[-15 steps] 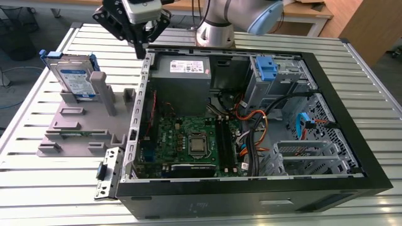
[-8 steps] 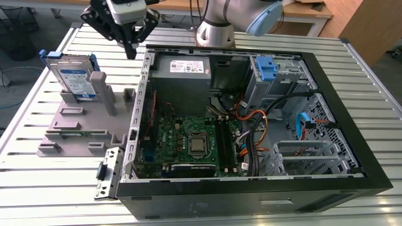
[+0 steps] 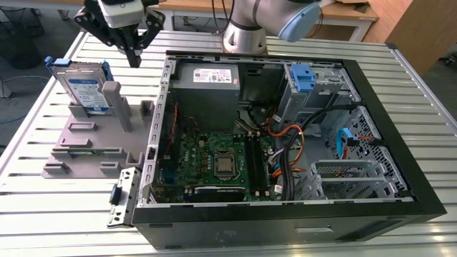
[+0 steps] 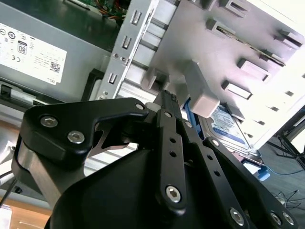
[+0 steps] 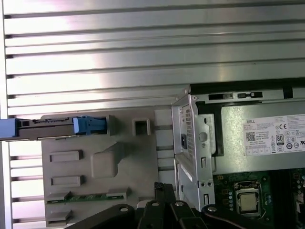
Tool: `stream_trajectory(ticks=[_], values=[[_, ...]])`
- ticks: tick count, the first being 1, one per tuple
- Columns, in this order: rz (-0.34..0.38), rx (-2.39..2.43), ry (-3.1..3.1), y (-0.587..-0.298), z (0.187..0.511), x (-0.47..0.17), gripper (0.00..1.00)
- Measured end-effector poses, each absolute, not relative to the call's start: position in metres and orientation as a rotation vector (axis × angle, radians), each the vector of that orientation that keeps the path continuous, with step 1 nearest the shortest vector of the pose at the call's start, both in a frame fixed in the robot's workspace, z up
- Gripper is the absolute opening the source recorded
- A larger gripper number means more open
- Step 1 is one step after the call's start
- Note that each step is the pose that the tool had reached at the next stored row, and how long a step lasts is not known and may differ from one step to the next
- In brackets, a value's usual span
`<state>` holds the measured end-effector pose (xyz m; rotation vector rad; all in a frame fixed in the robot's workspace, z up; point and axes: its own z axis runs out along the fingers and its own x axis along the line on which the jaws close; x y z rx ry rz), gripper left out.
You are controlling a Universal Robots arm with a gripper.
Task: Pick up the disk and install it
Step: 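Reach for the disk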
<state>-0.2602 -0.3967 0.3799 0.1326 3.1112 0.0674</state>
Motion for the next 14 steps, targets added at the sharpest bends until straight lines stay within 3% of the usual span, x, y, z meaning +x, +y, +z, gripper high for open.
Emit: stream_trajectory(ticks=[14], values=[[0.067, 0.135, 3.111, -0.3965, 0.3789, -0.2712, 0.11]])
